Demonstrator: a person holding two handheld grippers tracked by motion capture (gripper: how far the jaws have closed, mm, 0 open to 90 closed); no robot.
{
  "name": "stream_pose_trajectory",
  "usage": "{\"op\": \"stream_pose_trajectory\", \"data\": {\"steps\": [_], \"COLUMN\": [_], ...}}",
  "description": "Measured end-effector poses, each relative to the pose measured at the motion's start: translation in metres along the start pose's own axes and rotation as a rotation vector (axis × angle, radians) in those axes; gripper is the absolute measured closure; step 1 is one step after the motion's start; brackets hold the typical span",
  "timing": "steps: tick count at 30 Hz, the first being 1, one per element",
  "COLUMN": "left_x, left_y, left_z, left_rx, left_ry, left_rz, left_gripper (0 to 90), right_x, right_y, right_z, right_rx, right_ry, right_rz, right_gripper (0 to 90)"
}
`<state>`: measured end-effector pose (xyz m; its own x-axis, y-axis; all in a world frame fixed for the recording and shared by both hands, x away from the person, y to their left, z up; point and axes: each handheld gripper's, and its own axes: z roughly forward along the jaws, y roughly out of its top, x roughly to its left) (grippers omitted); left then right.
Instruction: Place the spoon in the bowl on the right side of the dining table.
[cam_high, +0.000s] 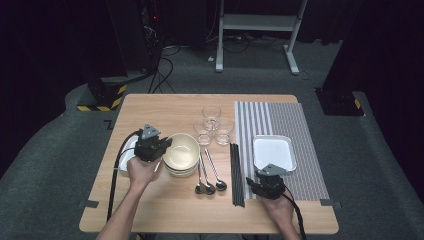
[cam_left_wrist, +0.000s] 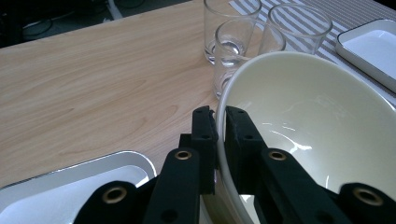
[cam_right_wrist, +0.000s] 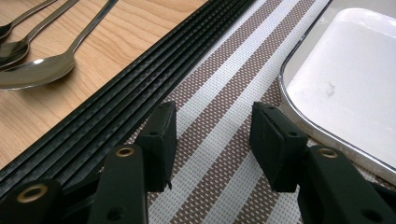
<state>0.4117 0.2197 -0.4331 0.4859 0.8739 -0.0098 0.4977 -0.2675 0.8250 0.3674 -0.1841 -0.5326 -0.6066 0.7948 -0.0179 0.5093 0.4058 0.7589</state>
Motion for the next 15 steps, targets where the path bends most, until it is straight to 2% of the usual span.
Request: {"op": "stream_pose_trajectory", "data": {"steps": [3, 10, 12, 15], "left_x": [-0.0013, -0.0018, -0.0001, -0.0013], "left_y": [-0.0005, 0.0028, 0.0032, 0.0049], "left_z": [-0.0014, -0.0066, -0.0058, -0.0063], "left_rx": [-0.005, -0.016, -0.022, -0.025], "left_ry": [0.004, 0.001, -0.014, -0.01], "left_rz": [-0.007, 0.013, -0.002, -0.002], "left_gripper": [82.4, 82.4, 82.5, 82.4], "right_x": [0.0, -0.0001, 0.0001, 0.0], "right_y": [0.0, 0.0, 0.0, 0.0], "right_z": [0.0, 0.0, 0.0, 0.0001], "right_rx": [0.001, 0.001, 0.0, 0.0], "right_ry": [-0.002, -0.002, 0.0, -0.001], "right_rz": [-0.003, -0.004, -0.001, -0.004], "right_gripper": [51.7, 51.7, 51.7, 51.6]}}
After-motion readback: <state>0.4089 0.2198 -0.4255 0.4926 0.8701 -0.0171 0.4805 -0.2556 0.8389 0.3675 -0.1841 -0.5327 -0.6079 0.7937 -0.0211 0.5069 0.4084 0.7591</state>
